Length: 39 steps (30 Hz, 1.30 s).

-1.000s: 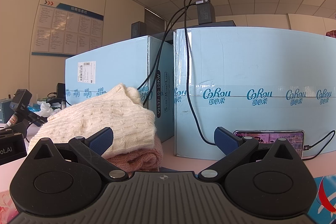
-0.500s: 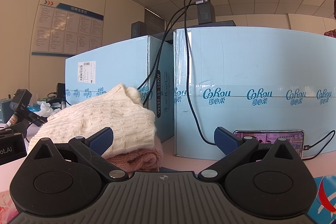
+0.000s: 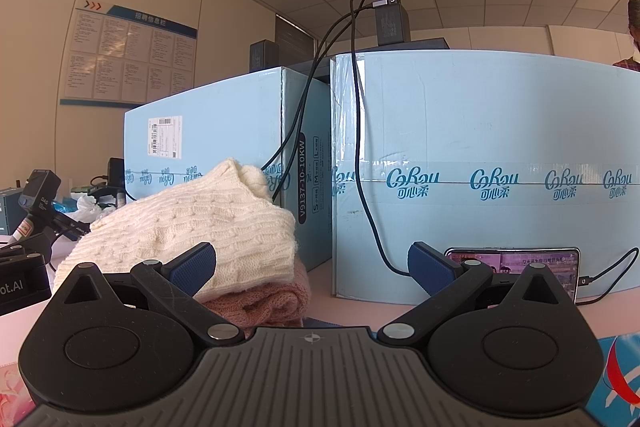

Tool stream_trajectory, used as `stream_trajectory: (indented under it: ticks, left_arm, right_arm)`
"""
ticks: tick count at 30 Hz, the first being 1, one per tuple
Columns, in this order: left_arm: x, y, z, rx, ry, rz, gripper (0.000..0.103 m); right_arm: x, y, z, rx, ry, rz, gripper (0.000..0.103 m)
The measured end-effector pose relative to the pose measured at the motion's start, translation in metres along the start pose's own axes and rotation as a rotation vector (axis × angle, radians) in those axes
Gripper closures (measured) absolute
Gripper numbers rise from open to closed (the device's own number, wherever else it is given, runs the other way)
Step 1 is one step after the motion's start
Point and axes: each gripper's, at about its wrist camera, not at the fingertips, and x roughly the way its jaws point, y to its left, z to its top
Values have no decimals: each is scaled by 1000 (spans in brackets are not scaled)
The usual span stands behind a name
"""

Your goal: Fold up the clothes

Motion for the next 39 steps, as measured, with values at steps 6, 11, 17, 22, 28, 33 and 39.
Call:
stream_trajectory:
  ticks: [6, 11, 17, 22, 28, 33, 39]
  left_arm:
    - [0, 0, 0, -1, -1, -5, 0]
    - [-1, 0, -1, -1, -2, -8, 0]
    - [-1, 0, -1, -1, -4, -10, 0]
    - [-1, 0, 0, -1, -5, -10, 0]
    - [0, -1, 0, 4, -6, -8, 0]
    - [-4, -3, 0, 14, -23, 0, 0]
    - [-9, -2, 0, 2, -44, 3, 0]
  right_arm:
    - [0, 0, 0, 1, 2, 0, 0]
    - [0, 0, 0, 1, 4, 0, 0]
    - [0, 0, 0, 3, 7, -1, 0]
    - [1, 0, 0, 6, 11, -1, 0]
    - [2, -1, 0, 8, 12, 0, 0]
    - [2, -3, 0, 19, 12, -4, 0]
    - [1, -4, -1, 24, 14, 10, 0]
